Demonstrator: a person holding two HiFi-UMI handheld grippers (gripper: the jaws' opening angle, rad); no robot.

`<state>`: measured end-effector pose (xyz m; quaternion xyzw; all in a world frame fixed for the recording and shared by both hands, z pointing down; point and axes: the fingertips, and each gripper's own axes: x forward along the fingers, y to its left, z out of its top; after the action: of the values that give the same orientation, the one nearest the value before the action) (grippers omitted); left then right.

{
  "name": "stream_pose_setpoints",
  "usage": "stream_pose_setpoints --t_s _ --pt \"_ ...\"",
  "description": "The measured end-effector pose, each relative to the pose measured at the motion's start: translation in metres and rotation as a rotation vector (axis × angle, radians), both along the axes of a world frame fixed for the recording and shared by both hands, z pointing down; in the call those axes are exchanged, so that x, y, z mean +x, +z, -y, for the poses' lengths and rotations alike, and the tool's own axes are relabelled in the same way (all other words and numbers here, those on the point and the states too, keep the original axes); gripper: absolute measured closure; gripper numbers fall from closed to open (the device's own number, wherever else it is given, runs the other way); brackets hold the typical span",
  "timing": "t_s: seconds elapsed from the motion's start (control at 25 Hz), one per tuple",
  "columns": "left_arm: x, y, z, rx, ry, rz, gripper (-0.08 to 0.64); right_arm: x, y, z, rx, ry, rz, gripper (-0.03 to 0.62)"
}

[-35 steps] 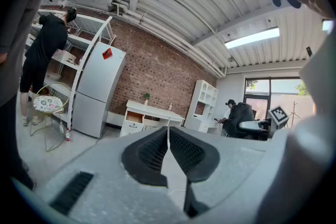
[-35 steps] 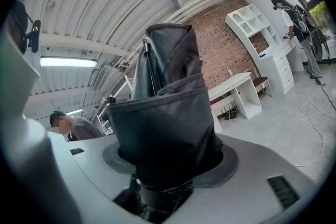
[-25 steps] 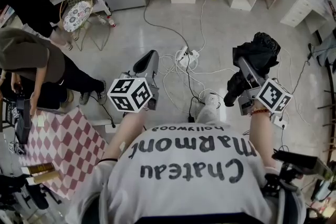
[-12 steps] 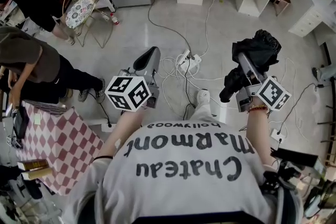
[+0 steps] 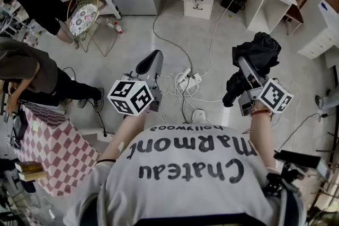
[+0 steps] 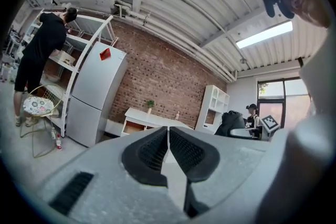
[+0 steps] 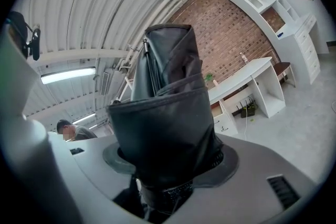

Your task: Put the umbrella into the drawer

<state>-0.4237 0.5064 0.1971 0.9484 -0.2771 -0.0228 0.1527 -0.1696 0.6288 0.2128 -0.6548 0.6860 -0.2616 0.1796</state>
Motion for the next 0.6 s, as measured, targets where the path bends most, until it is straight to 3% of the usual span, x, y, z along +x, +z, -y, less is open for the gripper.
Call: stream_pose_setpoints --t_s 0.24,0.6 --pt "0.069 -0.003 0.036 0.005 -0.02 -0.009 0.534 0.068 -0.007 0.046 -0.006 -0.048 -0.049 0.328" --pt "0.137 0.009 0.06 -0.006 -0.034 0.004 0.534 0.139 0.007 0.068 -0.001 -0.069 -0.005 0.328"
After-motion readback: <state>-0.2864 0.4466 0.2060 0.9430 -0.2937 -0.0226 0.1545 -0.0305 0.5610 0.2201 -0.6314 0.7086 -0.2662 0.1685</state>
